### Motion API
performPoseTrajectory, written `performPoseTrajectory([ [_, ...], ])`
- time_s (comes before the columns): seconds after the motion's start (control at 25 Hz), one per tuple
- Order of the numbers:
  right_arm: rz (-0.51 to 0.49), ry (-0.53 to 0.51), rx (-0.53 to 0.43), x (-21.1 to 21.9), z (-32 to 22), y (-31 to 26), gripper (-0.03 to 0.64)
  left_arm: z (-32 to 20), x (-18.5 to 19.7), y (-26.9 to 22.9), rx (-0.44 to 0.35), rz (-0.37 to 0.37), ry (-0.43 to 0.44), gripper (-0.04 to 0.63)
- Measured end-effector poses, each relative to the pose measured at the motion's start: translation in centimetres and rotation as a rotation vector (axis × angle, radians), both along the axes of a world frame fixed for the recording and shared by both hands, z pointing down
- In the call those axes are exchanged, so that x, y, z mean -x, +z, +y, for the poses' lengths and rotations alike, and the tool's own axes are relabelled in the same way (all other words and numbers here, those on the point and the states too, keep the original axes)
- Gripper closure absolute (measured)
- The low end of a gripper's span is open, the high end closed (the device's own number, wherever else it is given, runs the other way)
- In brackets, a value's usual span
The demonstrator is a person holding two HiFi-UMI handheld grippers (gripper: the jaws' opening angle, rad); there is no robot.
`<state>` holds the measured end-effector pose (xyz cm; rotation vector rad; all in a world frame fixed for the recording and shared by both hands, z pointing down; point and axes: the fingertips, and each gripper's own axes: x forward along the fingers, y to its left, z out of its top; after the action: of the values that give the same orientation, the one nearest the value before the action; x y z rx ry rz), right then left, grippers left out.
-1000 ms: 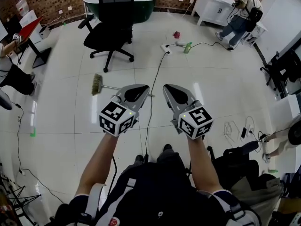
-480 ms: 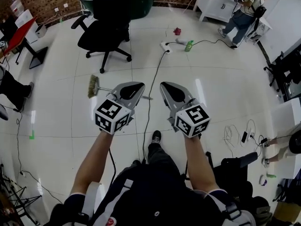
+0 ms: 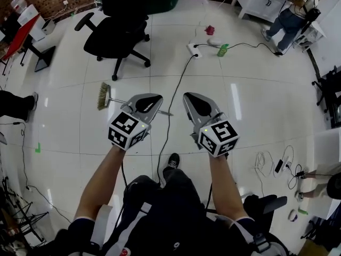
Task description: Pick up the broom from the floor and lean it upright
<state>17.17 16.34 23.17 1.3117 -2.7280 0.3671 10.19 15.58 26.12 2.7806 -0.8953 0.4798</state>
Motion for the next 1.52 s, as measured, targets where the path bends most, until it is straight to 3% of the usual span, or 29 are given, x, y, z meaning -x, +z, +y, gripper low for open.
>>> performPoseTrajectory([
  [0.16, 0.006, -0.001, 0.040, -1.0, -3.4, 3.0, 0.614, -3.5, -0.1, 4.0, 0.029, -0.043, 0.003, 0.594],
  [0.36, 0.038, 0.027, 0.090, -1.7, -6.3, 8.3, 0.614, -6.2, -0.6, 12.1, 0.141, -0.091, 0.048, 0.594],
  [0.84, 0.104, 0.044, 0.203, -1.4, -11.7, 28.9, 0.614, -13.4, -1.8, 37.6, 0.220, -0.254, 0.265, 0.594],
  [1.0, 0.110, 0.044, 0.223, -2.3, -12.5, 37.1, 0.614, -13.0, -2.2, 48.3, 0.286, -0.318, 0.349, 0.592],
  [1.16, 0.129, 0.025, 0.247, -3.2, -13.5, 44.8, 0.614, -11.3, -2.3, 58.8, 0.367, -0.374, 0.405, 0.545],
  [1.52, 0.134, -0.041, 0.251, -3.7, -16.3, 57.9, 0.614, -11.3, -3.1, 75.6, 0.424, -0.446, 0.495, 0.505],
])
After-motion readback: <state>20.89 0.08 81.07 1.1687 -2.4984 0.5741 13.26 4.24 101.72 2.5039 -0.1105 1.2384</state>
